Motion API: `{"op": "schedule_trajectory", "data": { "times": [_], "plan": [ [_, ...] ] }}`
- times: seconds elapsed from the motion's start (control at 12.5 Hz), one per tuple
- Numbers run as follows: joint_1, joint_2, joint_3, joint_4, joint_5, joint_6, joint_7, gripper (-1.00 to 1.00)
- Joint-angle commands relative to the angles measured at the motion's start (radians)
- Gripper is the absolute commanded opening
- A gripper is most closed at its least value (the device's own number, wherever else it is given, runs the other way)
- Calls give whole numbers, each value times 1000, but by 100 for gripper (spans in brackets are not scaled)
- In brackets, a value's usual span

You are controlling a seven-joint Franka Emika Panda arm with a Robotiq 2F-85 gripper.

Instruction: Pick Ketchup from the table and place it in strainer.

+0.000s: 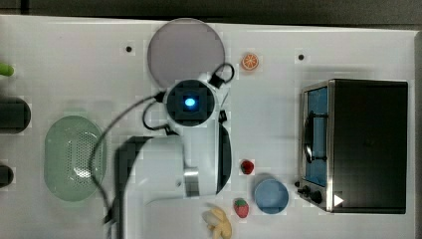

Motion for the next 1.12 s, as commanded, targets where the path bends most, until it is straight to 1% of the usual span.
{"op": "schedule_trajectory", "data": {
  "times": [0.08, 0.32, 0.56, 0.88, 1.12],
  "plan": [
    [43, -35, 88, 84, 15, -92, 81, 21],
    [64, -26, 206, 95, 19, -102, 370, 21],
    [80, 30, 332, 102, 21, -70, 651, 21],
    [99, 171, 464, 104, 16, 106, 909, 21],
    [132, 292, 488, 104, -25, 202, 989, 21]
  ]
}}
